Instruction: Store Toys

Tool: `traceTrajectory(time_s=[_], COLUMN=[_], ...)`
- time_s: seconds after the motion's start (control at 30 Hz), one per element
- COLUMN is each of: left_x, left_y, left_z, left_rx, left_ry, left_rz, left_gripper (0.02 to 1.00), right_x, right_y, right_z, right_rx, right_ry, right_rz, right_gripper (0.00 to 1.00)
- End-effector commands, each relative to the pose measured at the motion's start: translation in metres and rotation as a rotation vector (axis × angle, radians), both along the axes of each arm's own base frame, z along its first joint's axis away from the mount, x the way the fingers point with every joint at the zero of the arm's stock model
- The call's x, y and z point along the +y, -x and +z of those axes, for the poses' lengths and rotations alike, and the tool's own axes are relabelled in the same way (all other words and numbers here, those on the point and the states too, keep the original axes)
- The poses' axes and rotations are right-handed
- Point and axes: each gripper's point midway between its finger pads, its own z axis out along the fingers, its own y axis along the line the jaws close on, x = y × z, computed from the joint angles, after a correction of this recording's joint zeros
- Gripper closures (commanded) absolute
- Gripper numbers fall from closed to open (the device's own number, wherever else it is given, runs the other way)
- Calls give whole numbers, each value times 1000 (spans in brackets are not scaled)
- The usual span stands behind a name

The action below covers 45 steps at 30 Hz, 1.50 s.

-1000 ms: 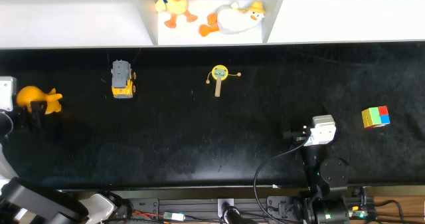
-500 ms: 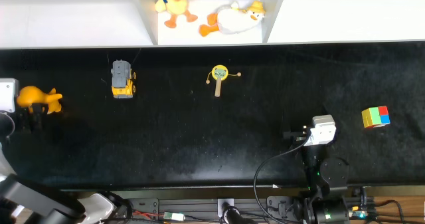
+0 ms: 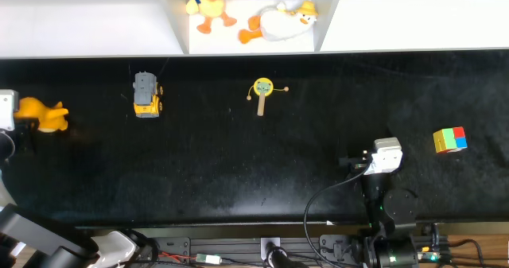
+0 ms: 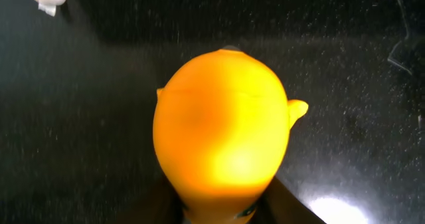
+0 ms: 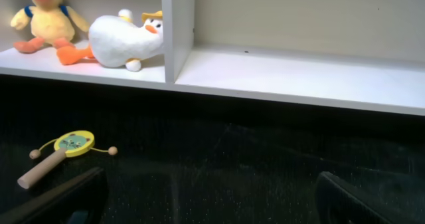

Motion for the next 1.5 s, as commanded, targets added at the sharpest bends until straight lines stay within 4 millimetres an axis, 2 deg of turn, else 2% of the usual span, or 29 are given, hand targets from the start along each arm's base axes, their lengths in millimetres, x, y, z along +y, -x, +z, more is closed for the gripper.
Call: traceTrajectory(time_s=[0.03, 0.23, 0.5, 0.63, 0.83, 1.0, 1.27, 1.4, 1.5], left_x=[-8, -23, -49, -57, -63, -62, -51, -46, -48], left_y=[-16, -33, -64, -68, -63, -69, -84, -93, -102], left_z=[13, 23, 56, 77, 110, 137, 155, 158, 151], left_rx=[-70, -112, -216, -268, -343, -441, -542, -579, -576], left_ry=[14, 15, 29, 39, 43, 63, 92, 125, 137], left_rz=[-55, -101, -99, -78, -42, -11, 36, 59, 39], left_gripper=[772, 882, 947, 945, 934, 919, 901, 897, 895], right_x=[2, 2, 2, 2, 2, 2, 2, 2, 2], right_y=[1, 1, 1, 1, 1, 1, 1, 1, 1], right_z=[3, 4, 4, 3, 4, 4, 3, 4, 3], right_rx=[-12, -13, -13, -12, -13, -13, -12, -13, -12], right_ry=[-2, -2, -2, -2, -2, -2, -2, -2, -2], right_rz=[8, 8, 9, 8, 9, 9, 8, 9, 9], right_gripper=[7, 5, 5, 3, 7, 7, 7, 5, 5])
